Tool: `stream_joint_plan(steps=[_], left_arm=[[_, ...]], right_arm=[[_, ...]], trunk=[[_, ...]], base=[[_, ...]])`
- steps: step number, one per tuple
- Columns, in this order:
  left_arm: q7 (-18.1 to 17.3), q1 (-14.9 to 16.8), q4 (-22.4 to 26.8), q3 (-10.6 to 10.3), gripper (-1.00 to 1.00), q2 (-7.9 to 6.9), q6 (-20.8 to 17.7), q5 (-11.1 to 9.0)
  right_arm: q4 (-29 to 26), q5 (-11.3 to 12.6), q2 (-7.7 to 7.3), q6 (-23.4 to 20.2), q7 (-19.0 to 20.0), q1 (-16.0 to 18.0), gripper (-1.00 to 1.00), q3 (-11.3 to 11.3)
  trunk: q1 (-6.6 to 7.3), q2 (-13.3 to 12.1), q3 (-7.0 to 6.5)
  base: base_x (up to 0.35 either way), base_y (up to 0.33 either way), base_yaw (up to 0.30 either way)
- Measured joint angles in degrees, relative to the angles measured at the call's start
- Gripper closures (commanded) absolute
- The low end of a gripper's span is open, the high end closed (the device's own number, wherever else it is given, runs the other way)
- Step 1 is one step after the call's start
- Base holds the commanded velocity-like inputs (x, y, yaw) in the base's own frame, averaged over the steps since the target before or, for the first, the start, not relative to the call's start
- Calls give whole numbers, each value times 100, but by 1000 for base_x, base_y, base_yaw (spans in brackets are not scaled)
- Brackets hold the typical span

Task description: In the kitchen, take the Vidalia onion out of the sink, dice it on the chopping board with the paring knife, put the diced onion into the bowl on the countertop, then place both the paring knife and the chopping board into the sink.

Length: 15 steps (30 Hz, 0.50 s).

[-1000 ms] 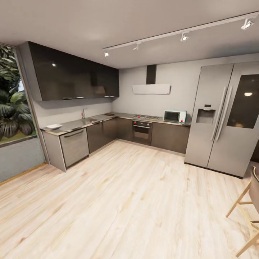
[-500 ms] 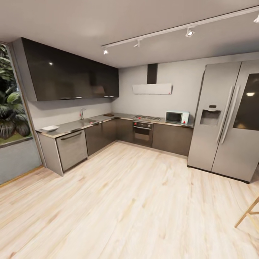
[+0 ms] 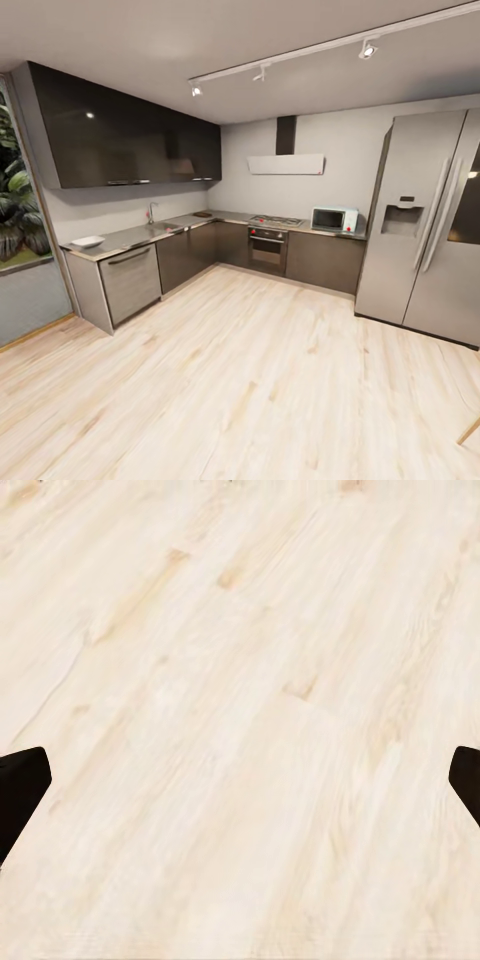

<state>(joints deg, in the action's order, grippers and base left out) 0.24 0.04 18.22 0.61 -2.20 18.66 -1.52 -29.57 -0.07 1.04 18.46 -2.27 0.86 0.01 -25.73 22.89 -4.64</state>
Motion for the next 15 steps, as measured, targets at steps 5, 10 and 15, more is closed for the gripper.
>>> stream_joint_plan(steps=[5,10,15], left_arm=[[-1,-1,0,0,-100,0,0,0],[0,0,0,0,-100,0,0,0],[-1,3,0,-1,-100,0,-1,0]], right_arm=[[0,0,1,0,-7,0,-100,0],[0,0,4,0,-11,0,-100,0],[0,0,8,0,-15,0,-100,0]], trunk=[[0,0,0],[0,0,0],[0,0,0]], base=[[326,86,0],[326,52,0],[326,9,0]])
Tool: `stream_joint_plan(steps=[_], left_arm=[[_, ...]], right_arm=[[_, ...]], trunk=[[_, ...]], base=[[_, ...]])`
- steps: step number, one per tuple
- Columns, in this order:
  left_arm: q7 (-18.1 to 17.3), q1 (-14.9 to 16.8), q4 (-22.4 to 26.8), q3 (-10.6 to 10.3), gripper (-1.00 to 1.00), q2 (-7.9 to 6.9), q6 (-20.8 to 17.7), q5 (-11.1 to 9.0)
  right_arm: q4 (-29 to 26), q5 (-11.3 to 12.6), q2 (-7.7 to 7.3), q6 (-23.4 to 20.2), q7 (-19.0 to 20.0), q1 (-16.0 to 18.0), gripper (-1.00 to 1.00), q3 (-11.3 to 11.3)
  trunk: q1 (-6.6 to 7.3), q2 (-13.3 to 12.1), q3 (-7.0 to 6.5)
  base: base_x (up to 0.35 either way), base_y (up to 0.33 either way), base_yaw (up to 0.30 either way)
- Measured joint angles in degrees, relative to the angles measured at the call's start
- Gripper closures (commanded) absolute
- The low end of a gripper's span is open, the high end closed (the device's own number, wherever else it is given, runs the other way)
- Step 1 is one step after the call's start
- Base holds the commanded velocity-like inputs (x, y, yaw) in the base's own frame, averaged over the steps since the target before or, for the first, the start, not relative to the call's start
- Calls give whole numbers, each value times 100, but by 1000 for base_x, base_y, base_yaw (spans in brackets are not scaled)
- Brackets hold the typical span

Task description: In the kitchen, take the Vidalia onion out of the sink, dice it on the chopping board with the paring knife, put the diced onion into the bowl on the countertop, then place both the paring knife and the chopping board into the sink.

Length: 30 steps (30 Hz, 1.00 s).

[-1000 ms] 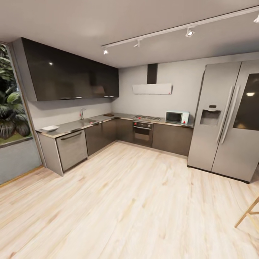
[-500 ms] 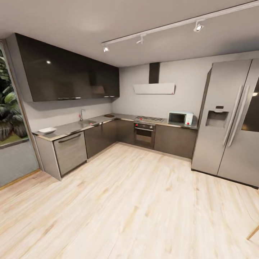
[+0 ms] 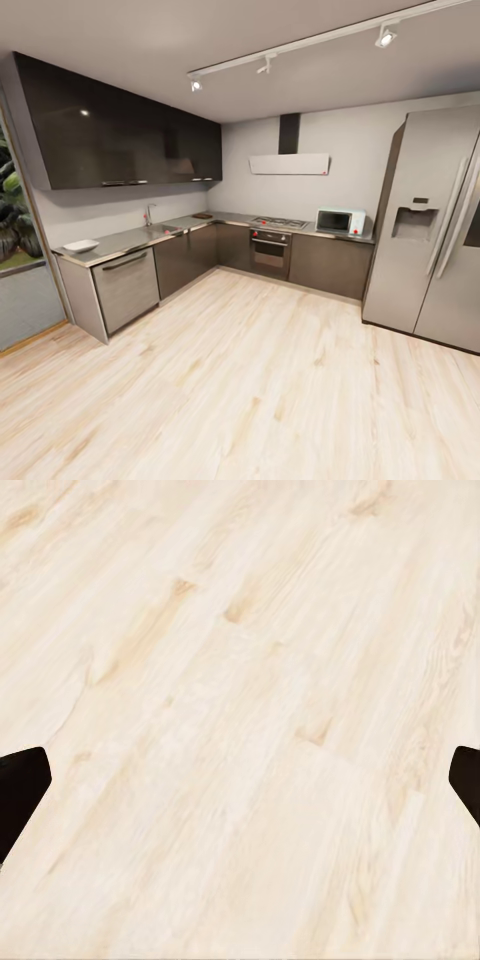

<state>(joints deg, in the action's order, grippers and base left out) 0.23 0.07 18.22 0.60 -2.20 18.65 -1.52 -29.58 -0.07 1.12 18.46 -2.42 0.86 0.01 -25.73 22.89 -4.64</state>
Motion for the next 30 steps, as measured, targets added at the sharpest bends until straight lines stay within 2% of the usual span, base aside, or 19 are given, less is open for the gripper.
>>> stream_joint_plan(steps=[30], left_arm=[[1,-4,-1,0,-100,0,1,0]], right_arm=[[0,0,1,0,-3,0,-100,0]], trunk=[[0,0,0]], base=[[326,0,0]])
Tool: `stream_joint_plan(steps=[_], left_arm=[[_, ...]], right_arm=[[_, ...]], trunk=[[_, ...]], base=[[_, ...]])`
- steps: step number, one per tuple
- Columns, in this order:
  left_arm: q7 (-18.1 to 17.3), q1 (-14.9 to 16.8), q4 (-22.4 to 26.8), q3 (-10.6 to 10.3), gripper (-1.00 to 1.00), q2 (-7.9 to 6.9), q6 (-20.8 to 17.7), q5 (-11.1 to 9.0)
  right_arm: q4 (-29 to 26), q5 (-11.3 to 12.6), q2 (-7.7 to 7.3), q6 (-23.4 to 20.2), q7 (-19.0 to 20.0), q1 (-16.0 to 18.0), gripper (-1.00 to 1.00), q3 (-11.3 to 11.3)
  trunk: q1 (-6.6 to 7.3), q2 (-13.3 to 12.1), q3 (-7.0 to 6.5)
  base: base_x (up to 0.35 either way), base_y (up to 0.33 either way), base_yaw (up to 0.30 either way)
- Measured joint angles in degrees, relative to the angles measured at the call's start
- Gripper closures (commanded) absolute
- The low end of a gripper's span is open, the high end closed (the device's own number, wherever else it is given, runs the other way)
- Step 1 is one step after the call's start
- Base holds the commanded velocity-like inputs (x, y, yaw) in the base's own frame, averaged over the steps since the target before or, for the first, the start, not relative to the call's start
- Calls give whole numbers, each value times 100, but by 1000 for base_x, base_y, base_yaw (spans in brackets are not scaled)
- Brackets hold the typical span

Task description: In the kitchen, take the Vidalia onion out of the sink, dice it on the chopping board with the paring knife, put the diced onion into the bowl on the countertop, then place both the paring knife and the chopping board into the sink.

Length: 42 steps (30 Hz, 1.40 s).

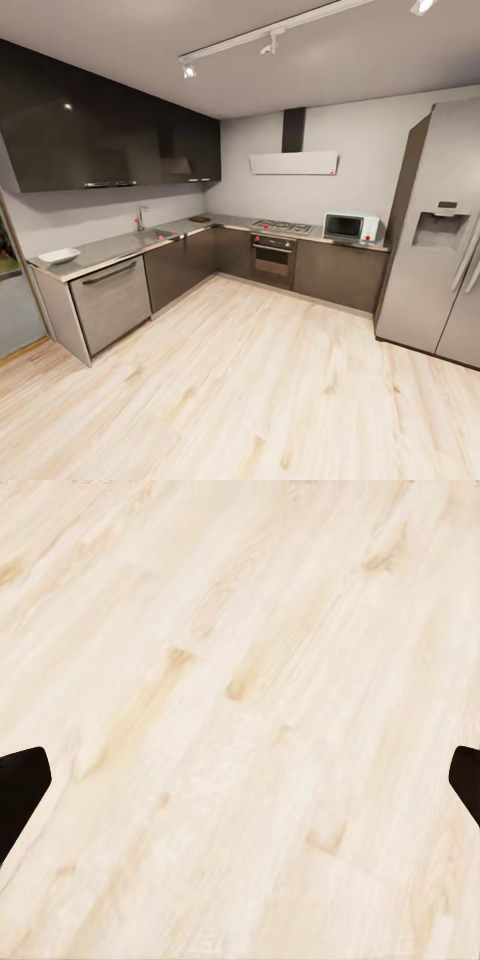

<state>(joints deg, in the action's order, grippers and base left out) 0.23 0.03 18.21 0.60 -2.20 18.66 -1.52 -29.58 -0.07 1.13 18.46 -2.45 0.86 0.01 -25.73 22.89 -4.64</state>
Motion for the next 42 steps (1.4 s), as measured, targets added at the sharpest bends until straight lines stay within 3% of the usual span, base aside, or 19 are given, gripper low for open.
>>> stream_joint_plan(steps=[42], left_arm=[[-2,3,-8,0,-100,0,-1,0]], right_arm=[[0,0,0,0,0,0,-100,0]], trunk=[[0,0,0]], base=[[326,0,0]])
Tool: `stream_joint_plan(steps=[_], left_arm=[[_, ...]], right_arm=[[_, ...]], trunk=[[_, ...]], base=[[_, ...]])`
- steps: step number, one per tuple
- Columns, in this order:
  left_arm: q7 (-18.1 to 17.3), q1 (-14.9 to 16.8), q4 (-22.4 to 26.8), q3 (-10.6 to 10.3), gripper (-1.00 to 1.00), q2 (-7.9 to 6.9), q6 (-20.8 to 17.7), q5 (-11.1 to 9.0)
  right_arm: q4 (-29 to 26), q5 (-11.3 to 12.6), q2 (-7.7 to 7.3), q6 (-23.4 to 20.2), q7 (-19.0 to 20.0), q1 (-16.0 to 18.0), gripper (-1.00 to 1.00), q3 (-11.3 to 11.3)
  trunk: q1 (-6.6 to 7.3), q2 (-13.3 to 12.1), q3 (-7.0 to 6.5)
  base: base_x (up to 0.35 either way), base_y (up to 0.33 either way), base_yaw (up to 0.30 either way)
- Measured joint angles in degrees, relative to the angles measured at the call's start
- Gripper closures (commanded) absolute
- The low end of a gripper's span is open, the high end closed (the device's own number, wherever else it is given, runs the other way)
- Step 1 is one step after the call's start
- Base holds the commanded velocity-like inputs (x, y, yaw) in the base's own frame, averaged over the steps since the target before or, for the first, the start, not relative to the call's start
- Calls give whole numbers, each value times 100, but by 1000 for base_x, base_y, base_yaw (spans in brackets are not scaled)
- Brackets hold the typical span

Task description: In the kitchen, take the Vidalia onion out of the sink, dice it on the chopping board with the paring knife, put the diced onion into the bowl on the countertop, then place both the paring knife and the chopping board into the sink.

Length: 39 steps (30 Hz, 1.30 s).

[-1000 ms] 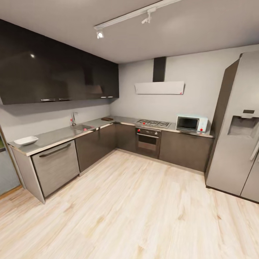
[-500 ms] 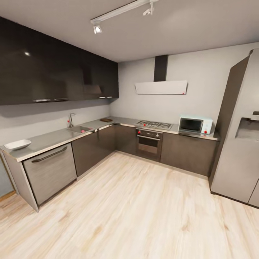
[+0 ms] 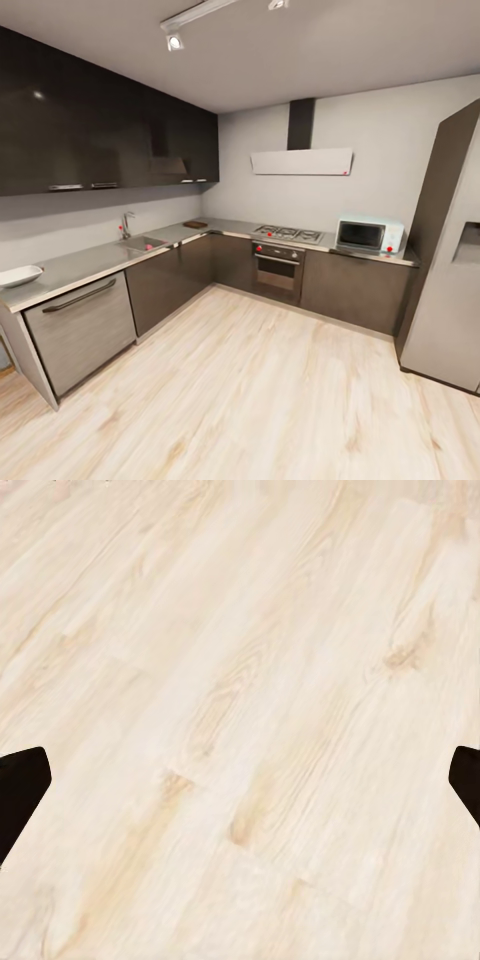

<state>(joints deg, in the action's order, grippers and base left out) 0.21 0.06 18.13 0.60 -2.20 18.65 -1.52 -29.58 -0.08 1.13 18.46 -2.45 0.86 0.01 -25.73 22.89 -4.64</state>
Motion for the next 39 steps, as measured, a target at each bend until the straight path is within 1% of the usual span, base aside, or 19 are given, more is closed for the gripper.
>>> stream_joint_plan(steps=[15,22,39], left_arm=[[0,-1,0,0,-100,0,0,0],[-1,-1,0,-1,-100,0,0,0],[0,0,0,0,-100,0,1,0]], right_arm=[[0,-1,0,0,0,0,-100,0],[0,-7,0,0,-8,0,-100,0],[1,-7,0,0,-9,1,-100,0]], trunk=[[0,0,0],[0,0,0],[0,0,0]], base=[[326,0,0],[324,-78,8],[317,-116,148]])
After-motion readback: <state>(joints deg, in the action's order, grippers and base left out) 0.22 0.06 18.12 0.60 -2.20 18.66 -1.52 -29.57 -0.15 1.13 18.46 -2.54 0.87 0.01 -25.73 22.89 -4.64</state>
